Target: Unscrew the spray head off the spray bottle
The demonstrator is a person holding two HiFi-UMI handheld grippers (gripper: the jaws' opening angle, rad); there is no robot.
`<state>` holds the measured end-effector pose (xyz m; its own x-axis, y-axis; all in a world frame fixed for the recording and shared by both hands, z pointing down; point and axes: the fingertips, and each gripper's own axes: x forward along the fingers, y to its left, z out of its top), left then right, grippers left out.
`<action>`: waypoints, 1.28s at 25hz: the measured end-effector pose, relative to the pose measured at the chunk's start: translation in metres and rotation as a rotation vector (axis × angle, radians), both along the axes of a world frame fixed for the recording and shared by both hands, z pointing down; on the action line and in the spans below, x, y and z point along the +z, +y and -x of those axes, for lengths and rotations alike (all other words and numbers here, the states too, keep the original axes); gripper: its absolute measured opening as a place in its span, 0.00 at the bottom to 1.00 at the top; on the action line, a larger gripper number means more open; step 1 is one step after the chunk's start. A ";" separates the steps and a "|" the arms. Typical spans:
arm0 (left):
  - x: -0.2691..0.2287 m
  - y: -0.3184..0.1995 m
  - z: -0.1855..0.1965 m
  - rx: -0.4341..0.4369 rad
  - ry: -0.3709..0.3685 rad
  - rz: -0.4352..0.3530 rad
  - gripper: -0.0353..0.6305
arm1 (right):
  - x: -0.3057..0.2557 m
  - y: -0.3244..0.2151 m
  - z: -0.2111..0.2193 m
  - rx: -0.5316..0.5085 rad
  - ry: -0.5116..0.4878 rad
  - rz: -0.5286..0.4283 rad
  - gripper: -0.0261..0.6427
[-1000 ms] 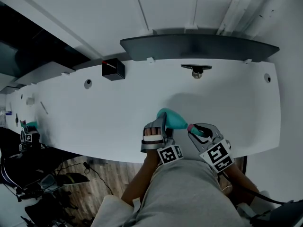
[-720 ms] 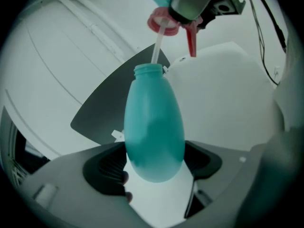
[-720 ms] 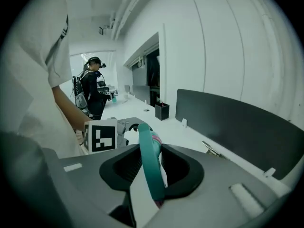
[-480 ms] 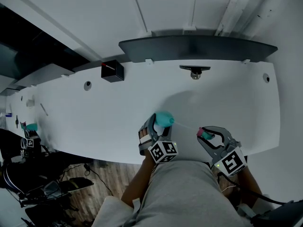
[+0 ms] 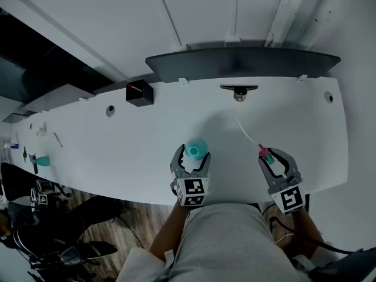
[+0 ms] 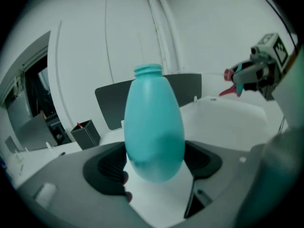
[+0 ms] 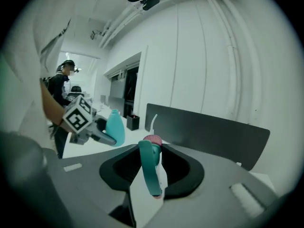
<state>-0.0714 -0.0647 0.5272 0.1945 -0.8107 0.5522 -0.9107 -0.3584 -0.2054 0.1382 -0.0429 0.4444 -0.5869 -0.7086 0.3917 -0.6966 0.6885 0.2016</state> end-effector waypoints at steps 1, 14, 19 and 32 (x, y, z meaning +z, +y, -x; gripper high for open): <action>-0.005 0.002 -0.007 -0.012 0.048 -0.004 0.61 | 0.001 -0.007 0.005 0.037 -0.033 -0.025 0.23; -0.051 0.045 -0.051 -0.062 0.240 -0.091 0.61 | 0.001 -0.010 0.071 0.190 -0.300 -0.020 0.23; -0.064 0.069 -0.049 -0.036 0.260 -0.149 0.61 | -0.014 0.016 0.076 0.222 -0.282 -0.075 0.23; -0.085 0.172 0.008 0.004 0.330 -0.184 0.61 | -0.022 0.145 0.117 0.355 -0.261 -0.025 0.23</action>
<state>-0.0798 0.1074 0.4421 0.3407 -0.8894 0.3047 -0.9374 -0.3462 0.0378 0.0208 0.1016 0.4229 -0.3821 -0.8915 0.2434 -0.9190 0.3942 0.0010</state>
